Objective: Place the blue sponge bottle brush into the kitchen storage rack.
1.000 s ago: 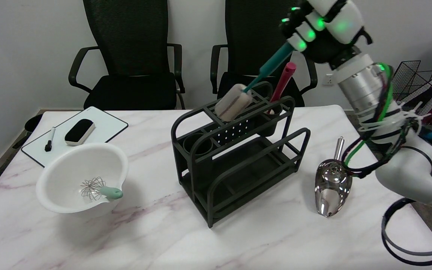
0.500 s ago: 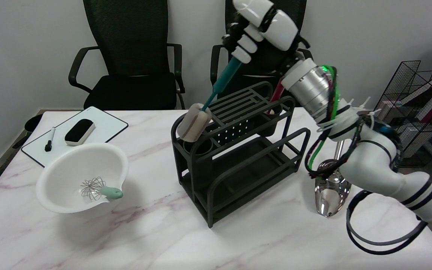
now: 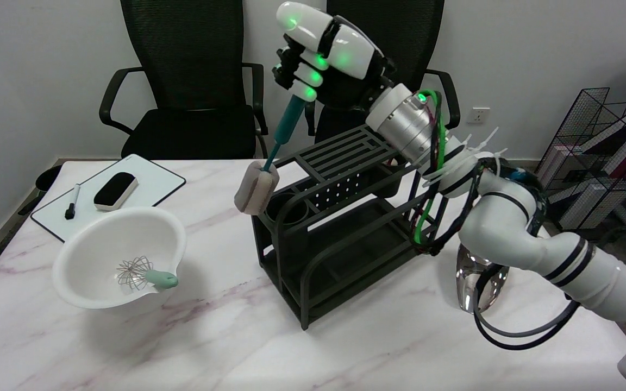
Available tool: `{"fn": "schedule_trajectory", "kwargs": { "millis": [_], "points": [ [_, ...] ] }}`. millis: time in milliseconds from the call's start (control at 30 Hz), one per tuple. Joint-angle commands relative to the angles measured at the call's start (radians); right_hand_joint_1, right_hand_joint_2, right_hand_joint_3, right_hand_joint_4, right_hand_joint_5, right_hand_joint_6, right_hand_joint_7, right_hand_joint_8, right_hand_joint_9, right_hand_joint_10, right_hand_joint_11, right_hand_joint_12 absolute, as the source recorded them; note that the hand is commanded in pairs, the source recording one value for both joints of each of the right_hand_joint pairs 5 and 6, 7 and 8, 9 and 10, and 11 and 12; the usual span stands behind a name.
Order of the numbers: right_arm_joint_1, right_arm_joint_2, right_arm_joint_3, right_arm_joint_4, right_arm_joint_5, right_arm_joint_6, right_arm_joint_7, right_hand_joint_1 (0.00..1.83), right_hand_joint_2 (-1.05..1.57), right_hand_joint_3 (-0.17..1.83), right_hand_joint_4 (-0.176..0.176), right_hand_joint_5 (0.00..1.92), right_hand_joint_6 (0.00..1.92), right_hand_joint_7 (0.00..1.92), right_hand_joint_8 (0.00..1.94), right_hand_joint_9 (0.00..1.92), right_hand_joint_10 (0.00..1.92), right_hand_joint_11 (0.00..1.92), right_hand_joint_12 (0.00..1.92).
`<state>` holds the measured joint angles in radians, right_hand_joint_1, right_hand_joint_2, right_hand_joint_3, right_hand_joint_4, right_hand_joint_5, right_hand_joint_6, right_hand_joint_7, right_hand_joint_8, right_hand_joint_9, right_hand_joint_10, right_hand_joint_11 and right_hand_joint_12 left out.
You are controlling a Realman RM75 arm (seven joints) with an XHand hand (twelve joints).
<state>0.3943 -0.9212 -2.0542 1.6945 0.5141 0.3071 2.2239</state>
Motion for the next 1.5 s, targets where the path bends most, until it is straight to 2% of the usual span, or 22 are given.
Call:
{"fn": "schedule_trajectory", "kwargs": {
  "millis": [33,467,833,1500],
  "points": [
    [0.084,-0.040,-0.078,-0.065,-0.109,-0.019,-0.006,1.06,1.57,0.36,0.000,1.92,1.92,1.92,1.92,1.92,1.92,1.91,1.91],
    [0.086,-0.034,-0.051,-0.102,-0.173,-0.016,-0.029,1.06,1.57,0.33,0.000,1.92,1.92,1.92,1.92,1.92,1.92,1.92,1.92],
    [0.073,0.035,-0.022,-0.060,-0.171,-0.027,-0.024,1.06,1.57,0.34,0.000,1.92,1.92,1.92,1.92,1.92,1.92,1.92,1.92],
    [-0.039,0.051,0.035,-0.061,-0.157,-0.021,-0.021,1.07,1.57,0.35,0.000,1.92,1.92,1.92,1.92,1.92,1.92,1.92,1.92]
  ]
}}
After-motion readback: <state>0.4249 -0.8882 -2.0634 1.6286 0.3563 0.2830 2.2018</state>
